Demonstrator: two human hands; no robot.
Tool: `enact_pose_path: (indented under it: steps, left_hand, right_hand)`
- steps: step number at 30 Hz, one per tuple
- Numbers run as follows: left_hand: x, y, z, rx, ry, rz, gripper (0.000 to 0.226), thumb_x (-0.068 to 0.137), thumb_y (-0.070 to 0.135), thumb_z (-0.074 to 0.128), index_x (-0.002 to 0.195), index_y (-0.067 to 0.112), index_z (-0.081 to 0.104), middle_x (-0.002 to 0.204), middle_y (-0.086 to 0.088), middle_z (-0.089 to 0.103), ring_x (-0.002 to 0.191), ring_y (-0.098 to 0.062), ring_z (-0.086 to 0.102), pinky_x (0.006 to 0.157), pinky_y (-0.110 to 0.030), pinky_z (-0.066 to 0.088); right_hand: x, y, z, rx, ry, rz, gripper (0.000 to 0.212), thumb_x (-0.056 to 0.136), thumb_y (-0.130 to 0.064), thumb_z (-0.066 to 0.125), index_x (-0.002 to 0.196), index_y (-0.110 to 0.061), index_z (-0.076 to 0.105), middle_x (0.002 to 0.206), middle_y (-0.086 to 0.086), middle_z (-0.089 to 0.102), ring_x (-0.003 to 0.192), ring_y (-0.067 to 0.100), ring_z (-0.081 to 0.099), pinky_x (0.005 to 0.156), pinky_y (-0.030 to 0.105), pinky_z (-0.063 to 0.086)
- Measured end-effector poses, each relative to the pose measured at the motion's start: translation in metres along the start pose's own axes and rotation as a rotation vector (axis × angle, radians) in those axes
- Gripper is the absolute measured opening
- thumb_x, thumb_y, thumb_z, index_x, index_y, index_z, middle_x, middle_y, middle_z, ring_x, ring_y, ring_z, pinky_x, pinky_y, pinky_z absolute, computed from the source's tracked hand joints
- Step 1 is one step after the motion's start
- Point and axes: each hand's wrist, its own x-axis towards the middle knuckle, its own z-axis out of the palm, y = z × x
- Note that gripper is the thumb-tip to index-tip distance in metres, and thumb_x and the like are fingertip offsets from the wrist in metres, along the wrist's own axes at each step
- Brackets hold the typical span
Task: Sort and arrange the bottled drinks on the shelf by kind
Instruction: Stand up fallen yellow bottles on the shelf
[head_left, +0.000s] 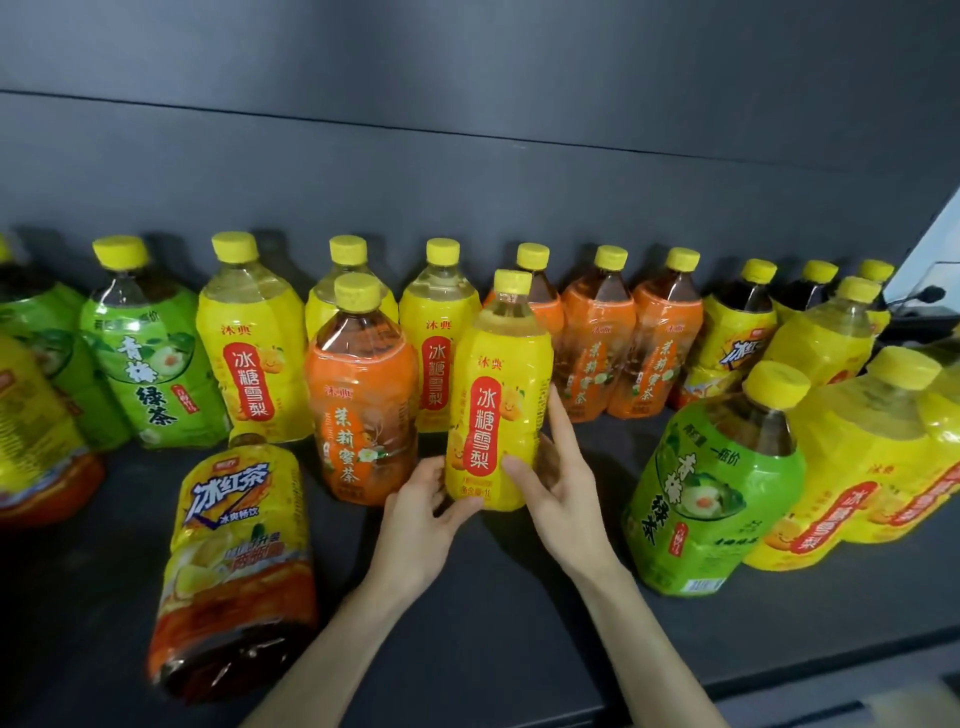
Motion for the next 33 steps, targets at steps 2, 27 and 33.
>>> enact_pose_path:
  steps: [2, 27, 33]
  left_hand:
    - [0.002, -0.001, -0.001, 0.005, 0.014, -0.009, 0.043, 0.08, 0.004, 0.072, 0.113, 0.024, 0.053, 0.107, 0.013, 0.063, 0.113, -0.011, 0.06, 0.099, -0.032, 0.049]
    - [-0.017, 0.028, -0.007, 0.392, 0.196, 0.159, 0.027, 0.089, 0.023, 0.064, 0.115, 0.015, 0.066, 0.099, 0.013, 0.066, 0.084, 0.011, 0.057, 0.071, -0.003, 0.044]
    - [-0.049, 0.058, -0.044, 0.451, 0.324, 0.225, 0.021, 0.089, 0.026, 0.063, 0.108, 0.02, 0.067, 0.092, 0.02, 0.061, 0.084, 0.01, 0.058, 0.068, 0.001, 0.043]
  right_hand:
    - [0.004, 0.0, -0.001, -0.019, -0.03, -0.012, 0.076, 0.092, -0.014, 0.059, 0.151, -0.032, 0.015, 0.151, 0.001, 0.04, 0.135, 0.017, 0.044, 0.108, 0.048, 0.042]
    - [-0.013, -0.007, -0.023, -0.366, 0.193, -0.117, 0.026, 0.087, -0.007, 0.068, 0.112, -0.009, 0.065, 0.102, -0.003, 0.064, 0.083, 0.0, 0.062, 0.071, 0.015, 0.053]
    - [-0.025, -0.035, -0.003, -0.322, 0.154, -0.184, 0.009, 0.088, -0.009, 0.067, 0.097, -0.008, 0.069, 0.094, 0.0, 0.066, 0.083, 0.008, 0.064, 0.069, 0.011, 0.05]
